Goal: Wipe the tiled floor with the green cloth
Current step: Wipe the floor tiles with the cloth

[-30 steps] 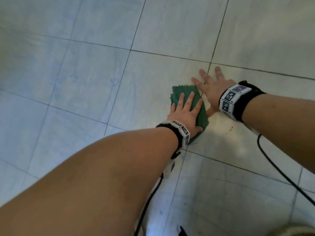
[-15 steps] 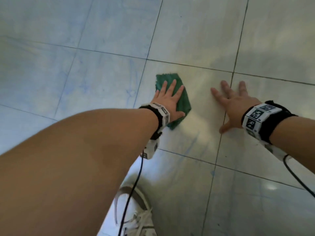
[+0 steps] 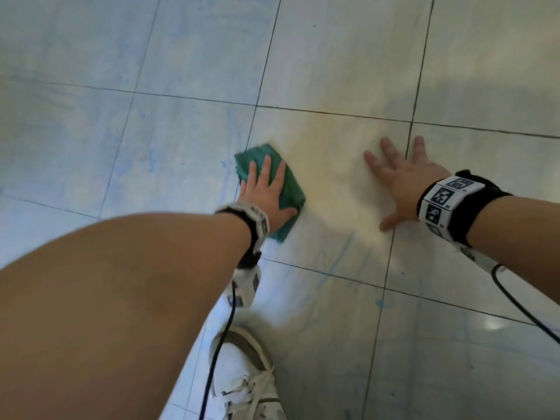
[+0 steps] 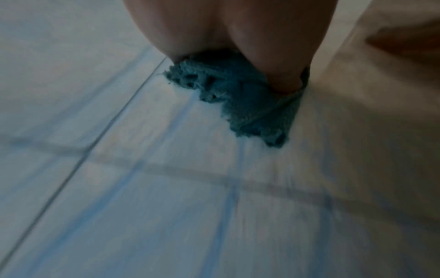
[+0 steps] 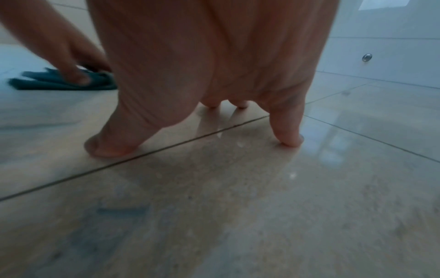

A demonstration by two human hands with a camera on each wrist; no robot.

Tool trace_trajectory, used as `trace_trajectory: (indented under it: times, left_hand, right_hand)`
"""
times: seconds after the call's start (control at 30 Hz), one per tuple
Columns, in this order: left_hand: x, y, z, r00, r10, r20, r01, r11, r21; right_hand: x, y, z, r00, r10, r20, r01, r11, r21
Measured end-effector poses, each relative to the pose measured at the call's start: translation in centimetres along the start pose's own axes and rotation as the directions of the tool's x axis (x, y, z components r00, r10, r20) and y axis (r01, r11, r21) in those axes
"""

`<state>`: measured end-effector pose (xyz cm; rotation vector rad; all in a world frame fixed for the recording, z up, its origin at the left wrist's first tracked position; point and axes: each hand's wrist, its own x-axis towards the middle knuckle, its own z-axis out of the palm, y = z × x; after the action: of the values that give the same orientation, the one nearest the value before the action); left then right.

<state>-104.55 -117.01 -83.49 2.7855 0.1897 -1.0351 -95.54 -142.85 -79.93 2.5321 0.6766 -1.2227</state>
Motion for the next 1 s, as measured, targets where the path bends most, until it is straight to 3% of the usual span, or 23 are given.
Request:
trace_trajectory:
  times: [0.17,0.3,0.53,0.63,0.83,1.0]
  left_hand:
    - [-5.1,0.0,4.6,0.998,-0.02,0.058,0.02,1.0,-0.008]
    - [-2.5,-0.1,2.7,0.997,0.028,0.066,-0.03,0.999,0.028]
    - [5.5,0.1,-4.9,1.0,-0.024,-0.007,0.024,1.0,0.009]
    - [6.9,-0.3,-6.6,1.0,0.024,-0.009,-0.023,0.998,0.065]
    - [6.7,-0.4,-6.7,0.996,0.083,-0.012,-0.082,0.994,0.075]
    - [2.7,-0.5,-2.7,0.993,0.108,0.047,-0.111,0.991,0.072]
  right_hand:
    - [0.1,0.0,0.0,1.0,-0.019,-0.005,0.019,1.0,-0.023]
    - [0.4,0.2,0.2,1.0,-0.029,-0.002,0.029,0.999,-0.04]
    - [0.6,0.6,0.1,0.999,-0.043,0.009,0.043,0.998,-0.045]
    - [0.7,0.7,0.1,0.998,-0.056,0.016,0.056,0.997,-0.046]
    - [0.8,0.7,-0.1,0.996,-0.084,0.021,0.084,0.996,-0.021]
    - [0.8,0.6,-0.1,0.997,-0.08,0.015,0.08,0.997,0.003]
